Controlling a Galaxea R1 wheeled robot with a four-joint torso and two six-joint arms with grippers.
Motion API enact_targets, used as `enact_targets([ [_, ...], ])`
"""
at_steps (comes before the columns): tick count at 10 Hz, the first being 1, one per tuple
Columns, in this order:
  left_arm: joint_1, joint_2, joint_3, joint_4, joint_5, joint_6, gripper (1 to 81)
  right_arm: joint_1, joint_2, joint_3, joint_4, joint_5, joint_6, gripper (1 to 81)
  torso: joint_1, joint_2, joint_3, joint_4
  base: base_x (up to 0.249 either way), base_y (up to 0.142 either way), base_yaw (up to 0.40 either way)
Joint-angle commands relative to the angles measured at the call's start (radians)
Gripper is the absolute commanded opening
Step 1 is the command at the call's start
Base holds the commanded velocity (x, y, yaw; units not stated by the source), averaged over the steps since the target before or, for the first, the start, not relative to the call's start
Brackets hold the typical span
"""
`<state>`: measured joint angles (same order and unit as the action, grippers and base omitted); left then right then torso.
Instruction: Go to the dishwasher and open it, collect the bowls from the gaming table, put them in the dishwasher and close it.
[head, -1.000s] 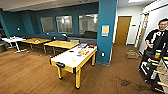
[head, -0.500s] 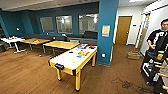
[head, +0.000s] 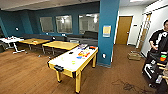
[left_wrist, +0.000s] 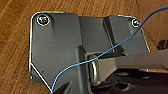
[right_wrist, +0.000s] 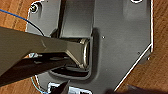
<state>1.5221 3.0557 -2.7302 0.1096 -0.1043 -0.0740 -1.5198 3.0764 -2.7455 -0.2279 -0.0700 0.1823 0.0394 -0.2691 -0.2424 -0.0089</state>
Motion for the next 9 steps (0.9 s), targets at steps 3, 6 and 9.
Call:
enact_targets([
  [3,-0.047,-0.003,0.001,0.009,0.047,0.008,81.1,0.054,0.009,0.006,0.009,-0.051,-0.004,81.1,0.000,0.000,0.000,0.000,0.120,0.064,0.000],
  [6,-0.047,-0.003,0.003,0.009,0.047,0.008,81.1,0.051,0.009,0.004,0.009,-0.051,-0.004,81.1,0.000,0.000,0.000,0.000,0.134,0.064,0.000],
  [9,-0.047,-0.001,0.003,0.007,0.047,0.008,81.1,0.048,0.009,0.003,0.009,-0.050,-0.004,81.1,0.000,0.000,0.000,0.000,0.135,0.064,0.000],
])
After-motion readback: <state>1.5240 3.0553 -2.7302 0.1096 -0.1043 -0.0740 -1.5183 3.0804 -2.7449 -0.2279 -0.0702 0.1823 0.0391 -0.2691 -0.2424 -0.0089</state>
